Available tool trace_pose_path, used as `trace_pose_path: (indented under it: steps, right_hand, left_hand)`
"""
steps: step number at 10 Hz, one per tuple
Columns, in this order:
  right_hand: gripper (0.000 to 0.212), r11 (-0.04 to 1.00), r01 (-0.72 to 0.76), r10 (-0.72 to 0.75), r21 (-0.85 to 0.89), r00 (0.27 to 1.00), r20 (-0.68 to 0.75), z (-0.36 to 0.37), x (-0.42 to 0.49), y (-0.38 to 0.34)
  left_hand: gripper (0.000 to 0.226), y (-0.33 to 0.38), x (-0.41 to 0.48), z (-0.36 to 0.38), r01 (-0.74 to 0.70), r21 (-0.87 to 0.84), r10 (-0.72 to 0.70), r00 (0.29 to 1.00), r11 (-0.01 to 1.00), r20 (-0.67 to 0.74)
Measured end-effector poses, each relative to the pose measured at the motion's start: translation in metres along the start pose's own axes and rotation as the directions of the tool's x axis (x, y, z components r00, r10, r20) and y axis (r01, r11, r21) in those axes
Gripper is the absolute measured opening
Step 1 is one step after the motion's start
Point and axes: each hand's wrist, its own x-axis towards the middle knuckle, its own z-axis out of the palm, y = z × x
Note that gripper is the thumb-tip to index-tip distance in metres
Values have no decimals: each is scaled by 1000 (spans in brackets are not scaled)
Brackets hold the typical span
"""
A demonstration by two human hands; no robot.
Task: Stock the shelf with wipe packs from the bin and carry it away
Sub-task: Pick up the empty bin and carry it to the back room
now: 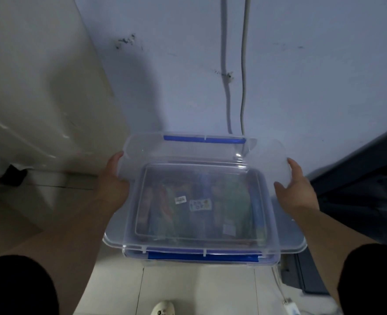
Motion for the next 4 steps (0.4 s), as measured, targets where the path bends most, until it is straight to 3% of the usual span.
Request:
trace_pose_path:
  steps: [2,3,4]
  right_hand:
    - [79,953,-3,1,-302,1000,-9,-1,-12,-14]
    - [79,943,42,-59,-332,997,-43,-2,-20,-28]
    - [72,939,130,-153,-319,987,-48,-7,-33,-52]
  left_hand:
    - [73,-12,13,2,-6,131,2,999,991,34]
    - [73,3,14,2,-89,307,88,996,948,17]
    - [74,34,6,5,-136,331,134,991,934,30]
